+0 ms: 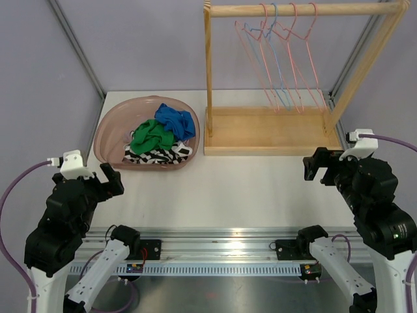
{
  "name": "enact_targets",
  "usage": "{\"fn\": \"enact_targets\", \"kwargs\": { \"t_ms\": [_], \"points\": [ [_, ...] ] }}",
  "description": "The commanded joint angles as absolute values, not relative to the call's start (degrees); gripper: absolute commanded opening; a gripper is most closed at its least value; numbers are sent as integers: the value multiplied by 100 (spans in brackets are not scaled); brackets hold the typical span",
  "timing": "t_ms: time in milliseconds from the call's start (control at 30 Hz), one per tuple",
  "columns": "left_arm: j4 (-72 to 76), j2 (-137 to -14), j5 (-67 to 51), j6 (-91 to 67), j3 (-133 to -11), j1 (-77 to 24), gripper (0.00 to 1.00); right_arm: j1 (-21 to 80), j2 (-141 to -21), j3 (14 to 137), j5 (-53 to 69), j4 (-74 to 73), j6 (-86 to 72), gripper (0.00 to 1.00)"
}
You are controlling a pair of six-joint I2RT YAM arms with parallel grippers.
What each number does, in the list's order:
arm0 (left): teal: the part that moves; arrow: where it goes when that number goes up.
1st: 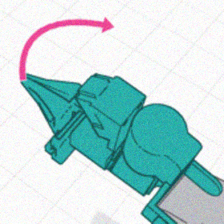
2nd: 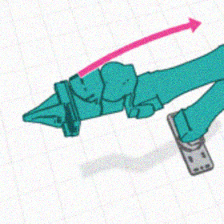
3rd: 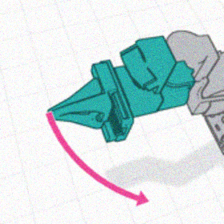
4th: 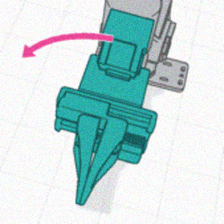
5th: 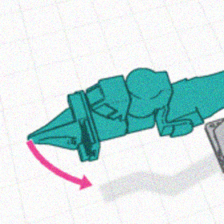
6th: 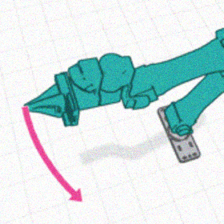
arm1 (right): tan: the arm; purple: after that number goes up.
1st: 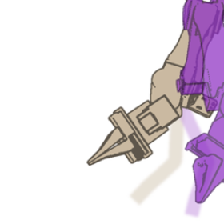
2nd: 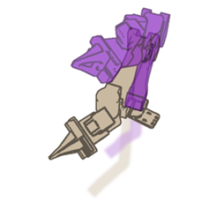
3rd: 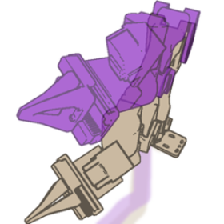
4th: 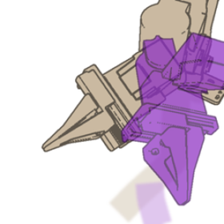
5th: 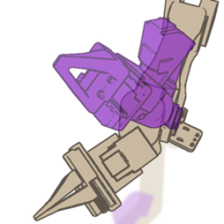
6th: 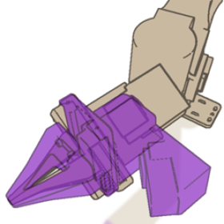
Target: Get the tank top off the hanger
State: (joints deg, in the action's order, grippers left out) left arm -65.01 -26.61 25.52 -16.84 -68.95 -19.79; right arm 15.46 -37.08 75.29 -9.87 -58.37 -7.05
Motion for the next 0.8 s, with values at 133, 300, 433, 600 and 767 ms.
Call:
{"fn": "enact_targets", "kwargs": {
  "t_ms": [133,300,433,600,767],
  "points": [
    [-6451,-2268,2031,-1661,-6530,-1986,99,1661,-2998,7067,-1389,-5678,-457,100],
    [-6451,-2268,2013,-1714,-6478,-1986,99,1661,-2769,6847,-1248,-5546,-466,100],
    [-6442,-2268,2021,-1731,-6478,-1986,99,1652,-2821,6855,-1029,-5502,-554,100],
    [-6425,-2215,2083,-1731,-6469,-1986,99,1652,-2927,6882,-1002,-5441,-615,100],
    [-6320,-2171,2110,-1758,-6355,-1986,99,1652,-3023,6899,-888,-5370,-668,99]
  ]
}}
